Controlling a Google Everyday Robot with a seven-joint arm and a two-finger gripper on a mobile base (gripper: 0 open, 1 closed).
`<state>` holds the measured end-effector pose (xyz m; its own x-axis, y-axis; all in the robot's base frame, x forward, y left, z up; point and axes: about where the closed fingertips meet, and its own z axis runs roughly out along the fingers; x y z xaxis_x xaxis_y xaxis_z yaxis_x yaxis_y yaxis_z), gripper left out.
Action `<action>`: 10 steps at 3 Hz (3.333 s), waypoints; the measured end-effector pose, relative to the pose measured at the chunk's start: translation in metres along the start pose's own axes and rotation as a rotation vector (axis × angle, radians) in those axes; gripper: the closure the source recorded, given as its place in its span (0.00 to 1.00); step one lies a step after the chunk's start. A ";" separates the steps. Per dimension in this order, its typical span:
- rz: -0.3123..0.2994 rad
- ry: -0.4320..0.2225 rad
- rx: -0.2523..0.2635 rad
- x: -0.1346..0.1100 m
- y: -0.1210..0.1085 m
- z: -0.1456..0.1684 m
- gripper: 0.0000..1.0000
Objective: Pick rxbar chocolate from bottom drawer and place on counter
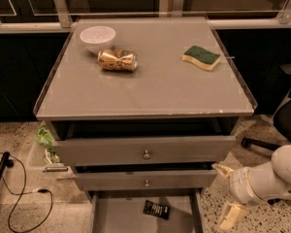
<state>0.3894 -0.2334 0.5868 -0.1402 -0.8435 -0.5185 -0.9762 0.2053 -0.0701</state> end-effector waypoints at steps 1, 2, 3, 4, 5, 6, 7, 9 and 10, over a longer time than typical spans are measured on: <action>-0.018 0.009 -0.009 -0.003 0.004 0.001 0.00; -0.014 -0.009 -0.041 0.005 0.010 0.037 0.00; 0.011 -0.052 -0.064 0.028 0.011 0.094 0.00; 0.041 -0.102 -0.056 0.052 0.013 0.145 0.00; 0.011 -0.144 -0.018 0.071 0.015 0.186 0.00; 0.026 -0.154 -0.005 0.093 0.010 0.226 0.00; 0.027 -0.153 -0.007 0.092 0.010 0.227 0.00; 0.095 -0.148 0.033 0.121 -0.003 0.305 0.00; 0.123 -0.193 0.072 0.136 -0.016 0.341 0.00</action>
Offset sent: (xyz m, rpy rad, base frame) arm -0.0079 0.0401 -0.1107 0.0620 0.0781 0.0619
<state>0.4426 -0.1823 0.2272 -0.2162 -0.7011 -0.6795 -0.9385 0.3411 -0.0534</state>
